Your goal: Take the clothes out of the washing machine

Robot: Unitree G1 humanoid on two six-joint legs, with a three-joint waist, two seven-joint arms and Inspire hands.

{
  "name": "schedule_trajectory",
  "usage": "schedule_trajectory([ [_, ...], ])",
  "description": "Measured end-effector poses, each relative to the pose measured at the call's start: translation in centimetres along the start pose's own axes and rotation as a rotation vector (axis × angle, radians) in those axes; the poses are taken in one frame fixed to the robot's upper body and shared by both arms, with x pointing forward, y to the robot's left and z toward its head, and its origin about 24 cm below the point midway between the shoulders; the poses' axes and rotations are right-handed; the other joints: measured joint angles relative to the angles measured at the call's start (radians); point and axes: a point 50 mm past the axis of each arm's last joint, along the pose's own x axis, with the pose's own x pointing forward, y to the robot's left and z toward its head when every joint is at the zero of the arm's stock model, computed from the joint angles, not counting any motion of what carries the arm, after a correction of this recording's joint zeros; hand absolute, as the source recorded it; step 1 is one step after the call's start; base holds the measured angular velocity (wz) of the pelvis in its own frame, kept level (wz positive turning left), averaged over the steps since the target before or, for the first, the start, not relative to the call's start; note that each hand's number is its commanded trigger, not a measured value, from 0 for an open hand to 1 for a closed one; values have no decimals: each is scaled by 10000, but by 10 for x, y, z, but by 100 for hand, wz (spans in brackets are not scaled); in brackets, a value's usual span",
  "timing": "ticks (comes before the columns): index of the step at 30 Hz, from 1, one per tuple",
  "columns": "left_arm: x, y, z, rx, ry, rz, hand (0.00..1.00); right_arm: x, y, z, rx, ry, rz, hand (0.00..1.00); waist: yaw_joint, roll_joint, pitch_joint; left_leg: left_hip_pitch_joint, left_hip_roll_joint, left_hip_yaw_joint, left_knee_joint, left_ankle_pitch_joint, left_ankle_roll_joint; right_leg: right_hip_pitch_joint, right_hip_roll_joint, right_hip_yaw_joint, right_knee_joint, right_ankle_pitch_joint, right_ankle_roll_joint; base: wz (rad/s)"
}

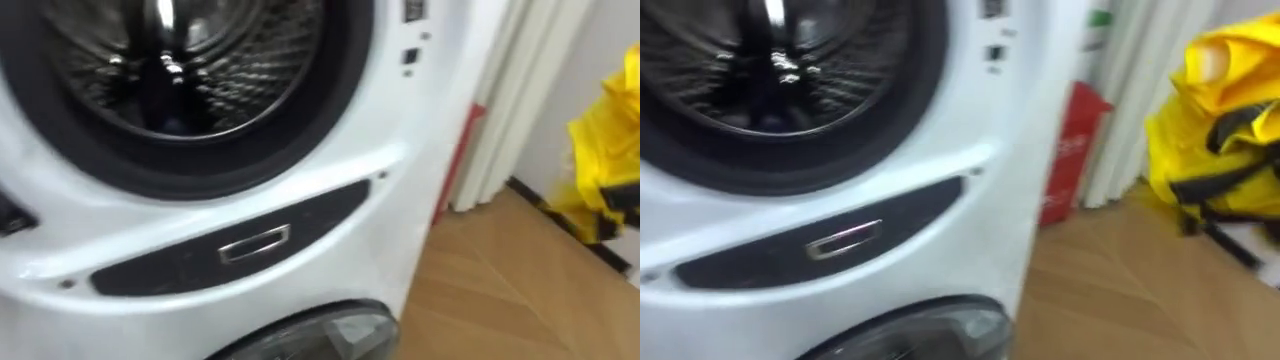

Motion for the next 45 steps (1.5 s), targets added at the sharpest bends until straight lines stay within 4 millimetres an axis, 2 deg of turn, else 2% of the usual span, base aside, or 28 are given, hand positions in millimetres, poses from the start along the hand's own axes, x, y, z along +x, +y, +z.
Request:
schedule_trajectory([
  [3,0,1,-5,228,184,-9,0,0,-2,-1,-8,23,-335,100,-188,-113,0,17,49,229,53,-1,-82,-98,208,247,-14,97,-90,-31],
  [7,0,1,-9,370,310,-13,0,-1,-6,-7,-12,195,-658,100,-211,-151,-1,89,186,639,62,-83,-229,-189,394,684,-4,144,-165,-33],
  [10,1,2,-6,275,262,5,0,-5,-12,-14,-213,609,-936,100,-244,-112,12,101,267,883,28,-133,-324,-257,537,912,-44,167,-204,-25],
  [13,2,6,0,340,152,89,0,-7,-16,-18,-349,808,-1119,100,-394,-22,-7,53,329,878,22,-172,-388,-356,642,1056,-40,218,-284,-26],
  [15,4,9,9,317,-57,164,0,-8,-19,-21,-438,960,-1340,100,-469,-4,31,35,349,901,32,-154,-409,-370,730,1290,-13,238,-315,-24],
  [18,5,10,12,300,36,161,0,-11,-22,-27,-587,1295,-1383,100,-577,-32,107,102,356,884,32,-150,-415,-369,776,1338,-40,242,-328,-19],
  [21,6,9,17,727,-21,73,0,-14,-24,-42,-710,1959,-1356,100,-697,-165,197,110,347,938,32,-151,-416,-399,784,1443,-63,236,-321,-7],
  [22,6,8,18,866,-30,25,0,-14,-23,-45,-835,2104,-1253,100,-694,-180,188,110,345,1004,34,-151,-417,-426,794,1510,-61,236,-317,-22],
  [23,6,4,19,1122,-31,-94,0,-15,-18,-51,-1112,2329,-946,100,-590,-79,174,62,344,1124,50,-160,-427,-507,807,1546,-52,245,-299,-25],
  [24,7,1,27,1322,-180,-186,0,-17,-12,-58,-1416,2587,-654,100,-577,-128,95,-70,356,1119,198,-189,-456,-567,779,1547,-20,268,-270,-20],
  [25,8,0,32,1383,-280,-220,0,-17,-9,-62,-1521,2754,-492,100,-565,-144,85,-119,355,1114,265,-189,-456,-593,755,1554,-16,285,-254,-9],
  [26,9,-3,35,1565,-114,-294,0,-18,-4,-72,-1698,3096,-272,100,-512,-61,114,-199,345,1112,357,-190,-454,-683,721,1565,24,303,-229,-8],
  [28,9,-7,39,1794,-160,-428,0,-20,2,-86,-1689,3675,-119,100,-395,71,98,-264,327,1114,362,-225,-428,-781,725,1557,111,298,-211,-8],
  [29,9,-10,41,1960,-239,-502,0,-22,6,-96,-1653,4100,3,100,-322,207,67,-352,317,1097,370,-233,-422,-858,719,1556,142,293,-203,-4],
  [31,9,-13,45,2174,-427,-594,0,-25,13,-111,-1554,4752,164,100,-202,437,85,-416,311,1057,372,-233,-422,-924,714,1544,156,296,-199,4],
  [33,8,-22,53,2534,-667,-818,0,-32,21,-131,-1440,5586,410,100,-188,814,20,-582,300,968,365,-232,-419,-1070,658,1368,164,295,-196,19],
  [35,8,-26,55,2352,-776,-954,0,-34,29,-143,-1230,6114,608,100,-121,1060,61,-683,289,792,361,-229,-414,-1159,643,1272,205,286,-201,14],
  [36,8,-27,55,2230,-824,-1018,0,-35,35,-152,-1053,6475,699,100,2,1189,55,-746,289,793,362,-222,-403,-1269,652,1260,260,279,-210,0],
  [37,8,-27,56,2148,-830,-1044,0,-35,37,-155,-985,6620,733,100,78,1238,63,-783,282,787,364,-217,-395,-1315,658,1256,307,264,-214,0],
  [38,8,-29,55,2034,-863,-1107,0,-34,41,-160,-766,6834,740,100,135,1406,27,-946,254,647,370,-206,-376,-1473,622,1156,338,214,-212,16],
  [39,7,-32,55,2018,-930,-1167,0,-32,42,-165,-656,7015,648,100,119,1510,52,-1099,191,415,371,-139,-284,-1600,549,1015,362,198,-207,24],
  [40,7,-34,55,2002,-964,-1196,0,-32,43,-168,-640,7100,596,100,129,1566,66,-1144,167,305,369,-120,-260,-1641,532,983,402,192,-205,26],
  [41,6,-37,54,1981,-978,-1249,0,-32,43,-174,-674,7344,487,100,244,1615,45,-1232,146,185,369,-108,-249,-1778,528,964,570,184,-213,13],
  [42,6,-38,54,1996,-1022,-1277,0,-33,43,-178,-736,7539,361,100,397,1632,42,-1299,128,107,370,-98,-238,-1903,527,905,708,163,-229,10],
  [44,6,-39,54,2019,-1030,-1310,0,-37,46,-184,-826,7704,221,100,508,1650,28,-1428,108,-128,395,-86,-220,-1977,485,776,673,127,-237,20],
  [45,6,-40,56,2032,-1098,-1323,0,-41,47,-187,-888,7795,221,100,533,1617,47,-1534,76,-284,396,-29,-197,-2045,428,712,703,119,-247,28],
])
